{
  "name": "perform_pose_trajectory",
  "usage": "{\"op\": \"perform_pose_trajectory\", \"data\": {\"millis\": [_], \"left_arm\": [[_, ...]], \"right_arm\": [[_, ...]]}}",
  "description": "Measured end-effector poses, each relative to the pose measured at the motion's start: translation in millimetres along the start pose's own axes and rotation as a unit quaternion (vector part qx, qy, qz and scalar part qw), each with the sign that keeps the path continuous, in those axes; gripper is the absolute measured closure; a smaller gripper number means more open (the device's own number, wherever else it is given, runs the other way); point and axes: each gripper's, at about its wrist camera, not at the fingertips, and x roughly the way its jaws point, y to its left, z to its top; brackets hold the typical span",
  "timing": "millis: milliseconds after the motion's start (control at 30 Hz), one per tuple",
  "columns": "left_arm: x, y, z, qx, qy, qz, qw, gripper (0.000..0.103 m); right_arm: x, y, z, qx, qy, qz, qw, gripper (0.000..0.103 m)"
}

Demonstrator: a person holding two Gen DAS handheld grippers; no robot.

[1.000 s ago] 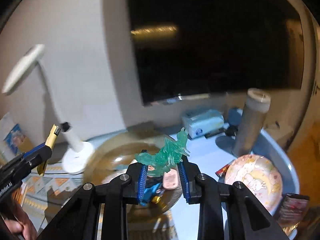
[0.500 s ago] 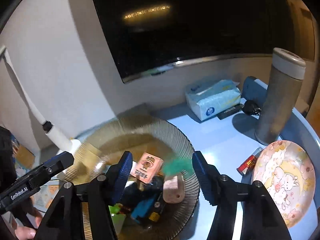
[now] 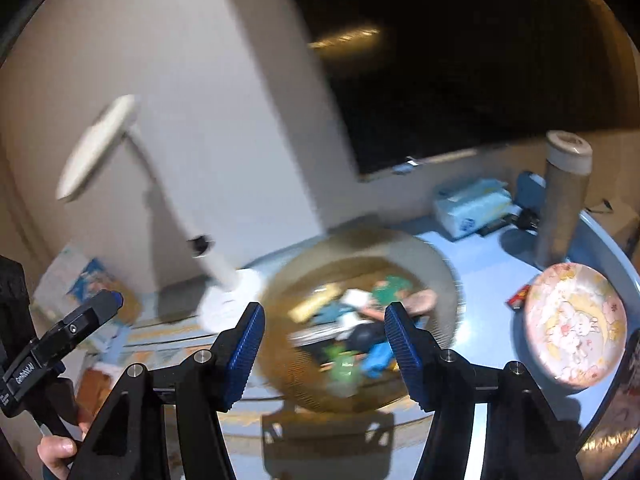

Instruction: Organize rigid objects

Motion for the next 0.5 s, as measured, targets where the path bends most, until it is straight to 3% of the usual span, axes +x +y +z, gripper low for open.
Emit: {"op": "perform_pose_trajectory", "data": {"millis": [67, 167, 333, 500], "left_arm": [[-34, 2, -8, 0.015, -0.013, 0.068, 0.9975, 0.007], [-77, 7, -22, 0.028, -0.025, 0.13, 0.9907, 0.006], [-124, 17, -42, 0.036, -0.036, 0.176, 0.9831, 0.003], [-127, 32, -64, 0.033, -0.028, 0.176, 0.9834, 0.001]], "right_arm": [[-11, 26, -7, -0.018, -0.009, 0.017, 1.0, 0.041], [-16, 65, -21, -0.037, -0.014, 0.036, 0.999, 0.041], [-5, 116, -46, -0.051, 0.014, 0.068, 0.996, 0.041], [4, 145, -69, -0.07, 0.031, 0.073, 0.994, 0.041]]}}
